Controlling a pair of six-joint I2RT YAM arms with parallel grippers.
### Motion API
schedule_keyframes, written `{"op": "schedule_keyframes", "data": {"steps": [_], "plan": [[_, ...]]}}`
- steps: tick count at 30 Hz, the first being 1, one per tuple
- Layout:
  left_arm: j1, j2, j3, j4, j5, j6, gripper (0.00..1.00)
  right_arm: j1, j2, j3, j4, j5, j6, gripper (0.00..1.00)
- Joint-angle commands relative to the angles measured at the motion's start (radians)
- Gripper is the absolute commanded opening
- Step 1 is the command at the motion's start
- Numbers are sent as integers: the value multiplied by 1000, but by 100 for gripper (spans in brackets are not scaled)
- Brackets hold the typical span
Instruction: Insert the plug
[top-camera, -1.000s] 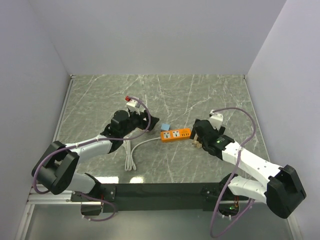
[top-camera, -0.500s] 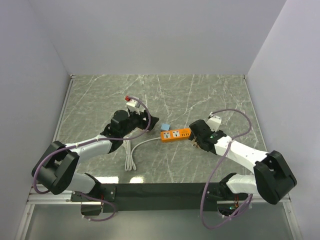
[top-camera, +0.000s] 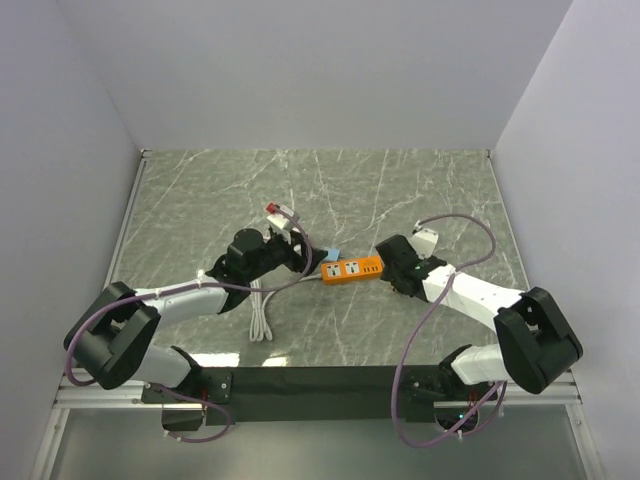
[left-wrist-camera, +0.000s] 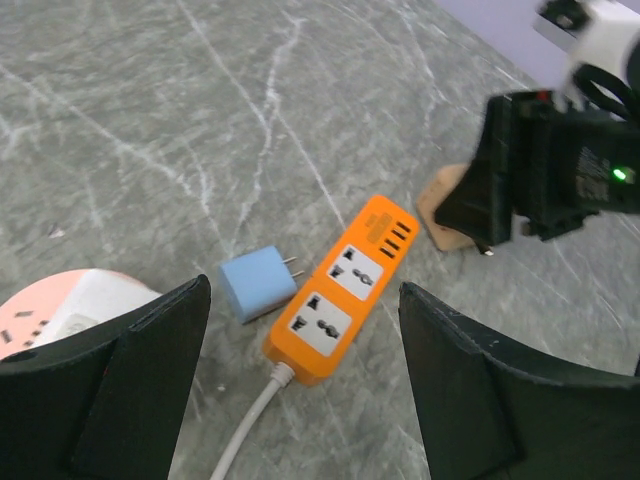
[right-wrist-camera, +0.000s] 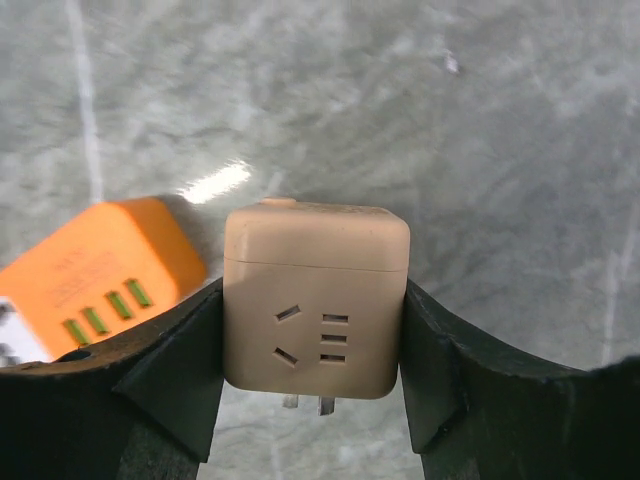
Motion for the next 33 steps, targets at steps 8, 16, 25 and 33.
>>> {"op": "schedule_keyframes", "data": {"steps": [8, 16, 25, 33], "plan": [[-47, 7, -19, 153, 161, 15, 82, -7, 1, 227, 197, -92, -91, 0], [-62, 34, -15, 254, 112, -51, 84, -5, -24, 272, 393, -322, -71, 0], [-112, 115, -27, 512, -84, -191, 84, 31, -70, 247, 583, -511, -4, 0], [-117, 144, -7, 584, -209, -235, 86, 76, -70, 235, 649, -591, 10, 0]]}}
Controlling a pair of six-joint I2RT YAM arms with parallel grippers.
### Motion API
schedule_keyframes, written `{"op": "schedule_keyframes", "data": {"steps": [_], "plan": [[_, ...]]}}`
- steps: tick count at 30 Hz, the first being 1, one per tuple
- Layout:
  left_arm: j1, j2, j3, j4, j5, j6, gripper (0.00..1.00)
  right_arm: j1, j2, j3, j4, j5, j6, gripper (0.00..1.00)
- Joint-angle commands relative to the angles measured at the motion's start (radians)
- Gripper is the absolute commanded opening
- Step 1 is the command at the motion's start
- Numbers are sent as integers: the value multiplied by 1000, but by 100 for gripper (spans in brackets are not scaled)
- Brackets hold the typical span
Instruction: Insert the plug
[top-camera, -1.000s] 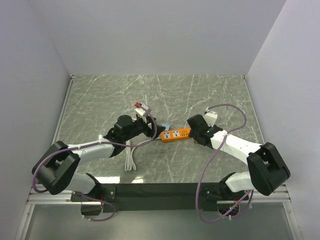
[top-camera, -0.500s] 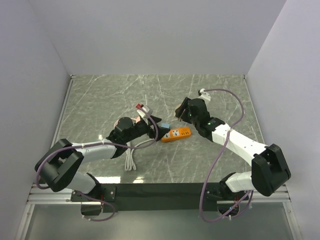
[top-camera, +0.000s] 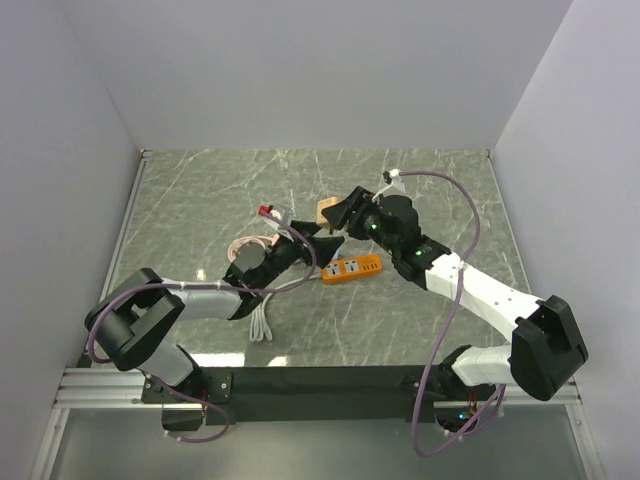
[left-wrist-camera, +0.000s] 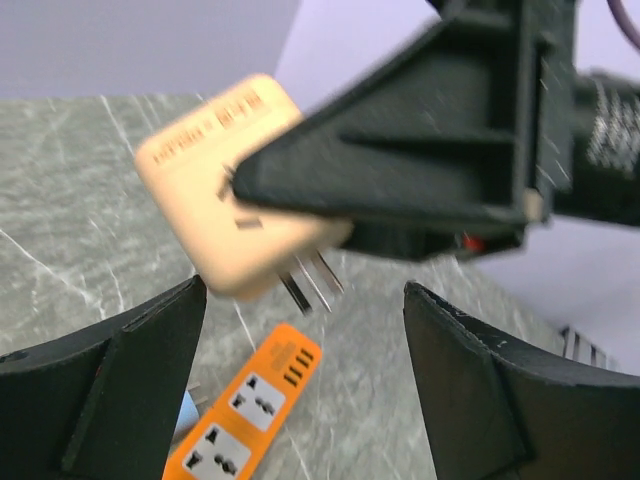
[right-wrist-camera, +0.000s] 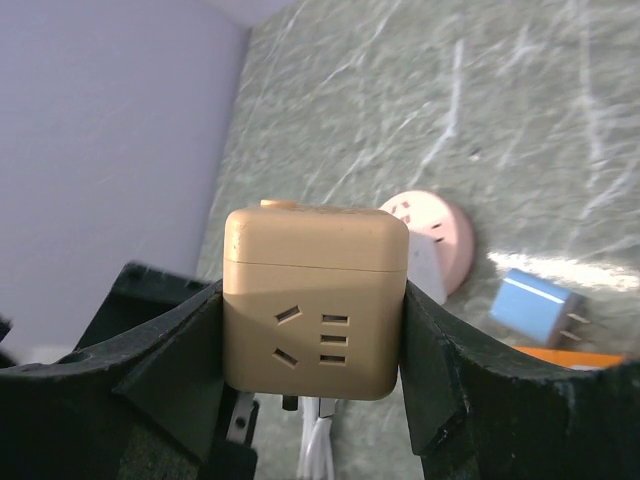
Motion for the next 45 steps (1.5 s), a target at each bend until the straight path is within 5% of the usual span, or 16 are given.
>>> {"op": "schedule_keyframes", "data": {"steps": [1, 13, 17, 20, 23, 31, 35, 38, 45], "plan": [[-4, 24, 23, 110, -84, -39, 86, 20, -37, 1, 108, -59, 17, 0], [-4, 84, 16, 245, -204, -92, 86, 55, -16, -25, 171, -115, 38, 0], [-4, 76, 16, 239, -190, -64, 74, 58, -7, -30, 182, -126, 37, 0], [-4, 69, 27, 178, -173, -41, 44, 58, -8, -34, 170, -105, 20, 0], [-4, 63, 30, 146, -147, -24, 28, 57, -17, -45, 151, -76, -5, 0], [-2, 69, 12, 103, -133, -15, 3, 60, 1, -90, 130, 26, -55, 0], [-4, 81, 19, 80, -130, -9, 0, 69, 18, -102, 128, 41, -97, 0], [-4, 89, 15, 72, -122, 10, 0, 69, 4, -119, 136, 58, -130, 21], [5, 60, -19, 69, -23, 77, 0, 55, -123, -166, 134, 133, -265, 89]]}}
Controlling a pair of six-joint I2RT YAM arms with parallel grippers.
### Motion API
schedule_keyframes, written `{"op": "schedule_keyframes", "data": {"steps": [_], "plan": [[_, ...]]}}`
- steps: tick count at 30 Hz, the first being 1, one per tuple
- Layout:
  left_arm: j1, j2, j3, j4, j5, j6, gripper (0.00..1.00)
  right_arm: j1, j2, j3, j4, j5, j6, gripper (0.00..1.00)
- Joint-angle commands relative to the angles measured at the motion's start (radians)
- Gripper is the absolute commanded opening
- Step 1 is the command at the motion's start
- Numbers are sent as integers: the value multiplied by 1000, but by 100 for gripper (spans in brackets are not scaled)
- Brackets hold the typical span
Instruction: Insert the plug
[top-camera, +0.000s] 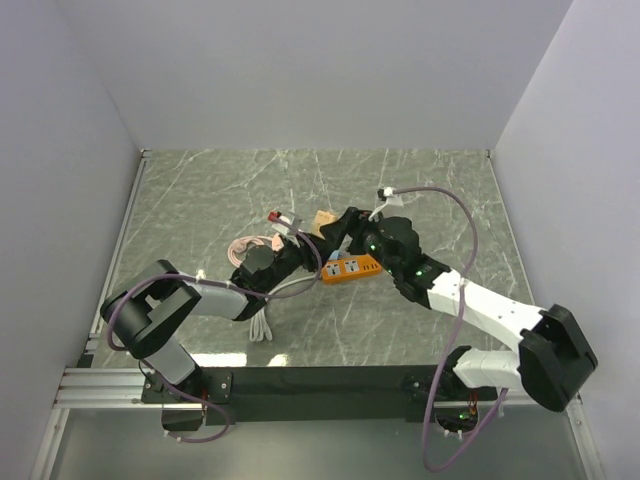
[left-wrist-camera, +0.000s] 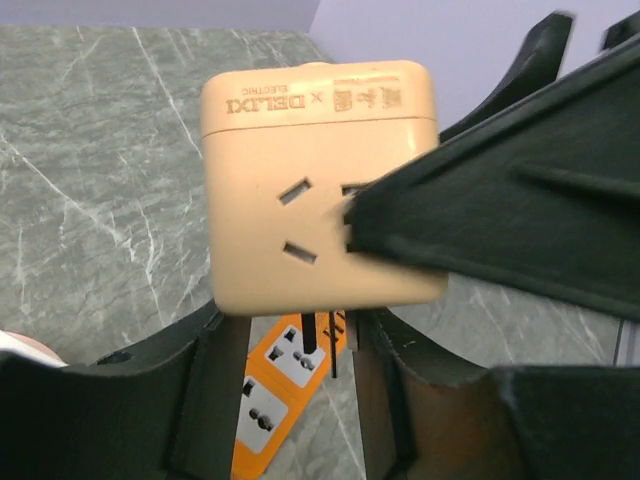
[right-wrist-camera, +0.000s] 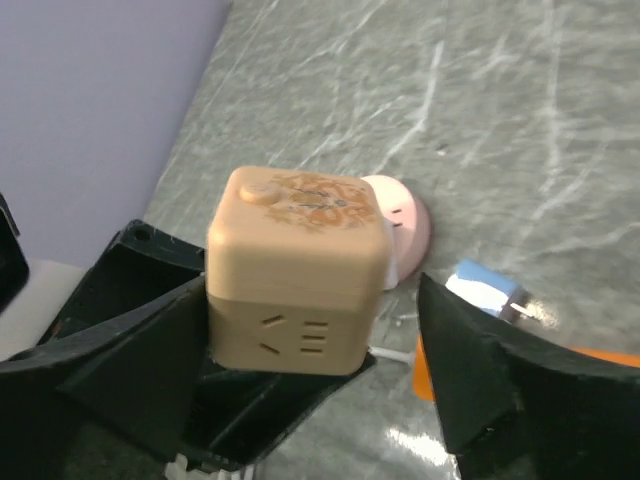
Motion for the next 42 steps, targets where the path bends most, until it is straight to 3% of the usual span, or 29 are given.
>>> {"op": "schedule_keyframes", "data": {"steps": [1, 6, 11, 17, 21, 23, 30, 36, 42], "plan": [[17, -42, -12, 68, 61, 59, 0, -20, -82, -18, -15, 83, -107, 91], [28, -68, -20, 52, 96, 78, 0, -42, -124, -35, -25, 78, -144, 93], [72, -95, -32, 38, 228, 75, 0, -63, -202, -59, -13, 51, -211, 94], [117, -103, -34, 6, 435, 119, 0, -149, -298, -147, 91, -184, -345, 95], [178, -88, -32, 22, 709, 99, 0, -227, -343, -209, 172, -450, -400, 96], [190, -100, -31, 1, 771, 99, 0, -235, -354, -219, 208, -590, -431, 96], [214, -209, -29, -128, 941, 144, 0, -235, -352, -223, 231, -857, -481, 97], [217, -301, -60, -145, 1006, 152, 0, -234, -322, -211, 206, -864, -501, 97], [217, -341, -77, -119, 1053, 130, 0, -230, -286, -202, 249, -965, -472, 98]]}}
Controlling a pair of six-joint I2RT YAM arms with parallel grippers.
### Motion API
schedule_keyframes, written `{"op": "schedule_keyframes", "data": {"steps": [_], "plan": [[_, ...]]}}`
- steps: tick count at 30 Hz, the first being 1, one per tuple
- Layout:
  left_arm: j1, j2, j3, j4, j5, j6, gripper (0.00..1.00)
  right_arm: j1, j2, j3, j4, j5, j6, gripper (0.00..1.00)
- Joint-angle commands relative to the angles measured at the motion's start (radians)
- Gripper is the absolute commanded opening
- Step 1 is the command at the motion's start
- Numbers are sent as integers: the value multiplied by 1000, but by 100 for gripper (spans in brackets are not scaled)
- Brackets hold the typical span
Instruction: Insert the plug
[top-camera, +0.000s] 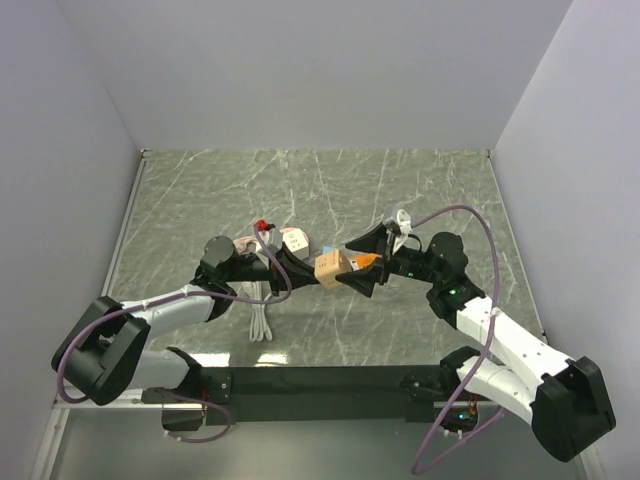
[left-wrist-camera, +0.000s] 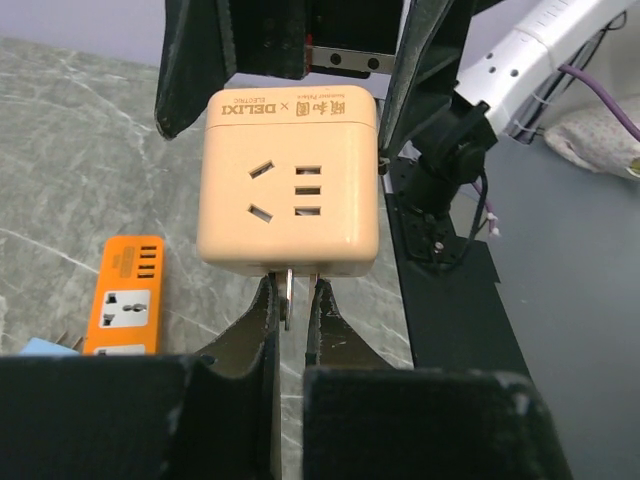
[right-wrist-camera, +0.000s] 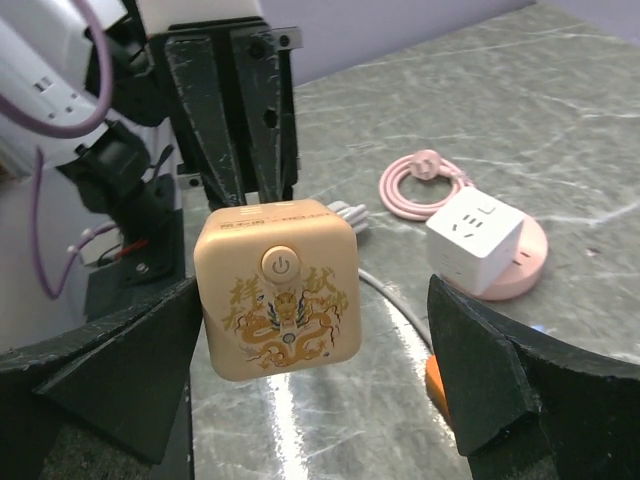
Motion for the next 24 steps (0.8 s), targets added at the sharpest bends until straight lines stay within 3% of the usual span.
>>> {"op": "schedule_keyframes", "data": {"steps": [1, 9, 16, 21, 22, 23, 24], "plan": [[1, -24, 4, 68, 86, 0, 0, 8, 15, 20, 78, -95, 11, 98], [1, -10, 12, 88, 77, -10, 0, 60, 88, 63, 55, -158, -3, 96], [-1, -5, 21, 68, 65, -1, 0, 106, 82, 71, 54, -144, -6, 86], [-2, -4, 26, 27, 23, 26, 0, 114, 41, 54, 65, -114, 5, 44], [-2, -2, 26, 22, 14, 29, 2, 114, 33, 54, 65, -86, 15, 6], [-2, -2, 27, 13, 2, 33, 6, 115, 27, 54, 62, -56, 23, 0], [-2, -2, 29, 5, -4, 36, 16, 114, 26, 56, 57, -32, 28, 0]]}}
